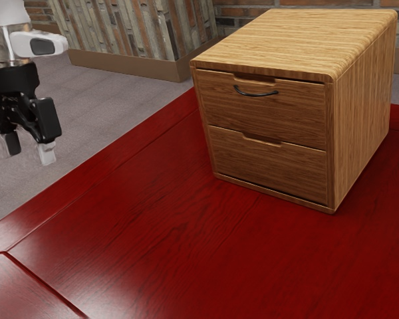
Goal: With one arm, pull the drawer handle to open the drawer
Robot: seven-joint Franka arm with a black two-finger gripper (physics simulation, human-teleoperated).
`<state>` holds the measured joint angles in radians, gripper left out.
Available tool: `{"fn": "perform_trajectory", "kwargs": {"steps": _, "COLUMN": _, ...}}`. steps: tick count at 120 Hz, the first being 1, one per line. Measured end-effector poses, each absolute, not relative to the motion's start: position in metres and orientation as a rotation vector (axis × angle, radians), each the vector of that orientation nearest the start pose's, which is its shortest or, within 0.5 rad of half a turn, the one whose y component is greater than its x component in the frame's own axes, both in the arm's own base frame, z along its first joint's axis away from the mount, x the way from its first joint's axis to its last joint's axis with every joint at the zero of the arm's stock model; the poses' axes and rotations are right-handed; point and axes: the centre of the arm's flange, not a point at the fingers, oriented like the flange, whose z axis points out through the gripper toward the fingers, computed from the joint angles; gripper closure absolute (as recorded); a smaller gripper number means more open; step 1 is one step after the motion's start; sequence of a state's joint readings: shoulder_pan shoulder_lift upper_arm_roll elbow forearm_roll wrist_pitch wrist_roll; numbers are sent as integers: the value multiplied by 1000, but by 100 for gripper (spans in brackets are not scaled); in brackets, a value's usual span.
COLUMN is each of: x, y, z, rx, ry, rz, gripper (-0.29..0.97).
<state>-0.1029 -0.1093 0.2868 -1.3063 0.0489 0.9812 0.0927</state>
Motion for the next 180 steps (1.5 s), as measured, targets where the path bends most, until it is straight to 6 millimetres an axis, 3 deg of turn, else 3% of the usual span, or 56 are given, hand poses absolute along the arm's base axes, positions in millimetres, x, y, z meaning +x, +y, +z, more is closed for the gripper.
{"fn": "perform_trajectory", "kwargs": {"steps": 12, "x": 449, "y": 89, "z": 751, "rx": -3122, "ry": -129, "rz": 174, "gripper": 0}}
{"fn": "perform_trajectory", "kwargs": {"steps": 28, "x": 461, "y": 84, "z": 758, "rx": -3111, "ry": -62, "rz": 37, "gripper": 0}}
{"fn": "perform_trajectory", "kwargs": {"steps": 35, "x": 464, "y": 70, "z": 764, "rx": -3102, "ry": 69, "rz": -17, "gripper": 0}}
{"fn": "perform_trajectory", "kwargs": {"steps": 42, "x": 459, "y": 43, "z": 774, "rx": -3078, "ry": 299, "rz": -90, "gripper": 0}}
{"fn": "perform_trajectory", "kwargs": {"steps": 48, "x": 436, "y": 13, "z": 773, "rx": -3026, "ry": 556, "rz": -173, "gripper": 0}}
{"fn": "perform_trajectory", "kwargs": {"steps": 53, "x": 421, "y": 0, "z": 763, "rx": -2969, "ry": 725, "rz": -235, "gripper": 0}}
{"fn": "perform_trajectory", "kwargs": {"steps": 58, "x": 410, "y": -5, "z": 761, "rx": -2906, "ry": 850, "rz": -314, "gripper": 0}}
{"fn": "perform_trajectory", "kwargs": {"steps": 70, "x": 348, "y": 1, "z": 781, "rx": -2733, "ry": 1072, "rz": -555, "gripper": 0}}
{"fn": "perform_trajectory", "kwargs": {"steps": 74, "x": 342, "y": -6, "z": 782, "rx": -2666, "ry": 1165, "rz": -611, "gripper": 0}}
{"fn": "perform_trajectory", "kwargs": {"steps": 82, "x": 368, "y": -18, "z": 761, "rx": -2564, "ry": 1321, "rz": -662, "gripper": 0}}
{"fn": "perform_trajectory", "kwargs": {"steps": 92, "x": 415, "y": -33, "z": 737, "rx": -2446, "ry": 1469, "rz": -721, "gripper": 0}}
{"fn": "perform_trajectory", "kwargs": {"steps": 103, "x": 454, "y": -68, "z": 727, "rx": -2219, "ry": 1599, "rz": -673, "gripper": 0}}
{"fn": "perform_trajectory", "kwargs": {"steps": 115, "x": 489, "y": -74, "z": 720, "rx": -2108, "ry": 1704, "rz": -723, "gripper": 0}}
{"fn": "perform_trajectory", "kwargs": {"steps": 137, "x": 520, "y": -69, "z": 709, "rx": -1963, "ry": 1800, "rz": -811, "gripper": 0}}
{"fn": "perform_trajectory", "kwargs": {"steps": 162, "x": 527, "y": -70, "z": 706, "rx": -1832, "ry": 1866, "rz": -825, "gripper": 0}}
{"fn": "perform_trajectory", "kwargs": {"steps": 180, "x": 546, "y": -67, "z": 688, "rx": -1799, "ry": 1913, "rz": -800, "gripper": 0}}
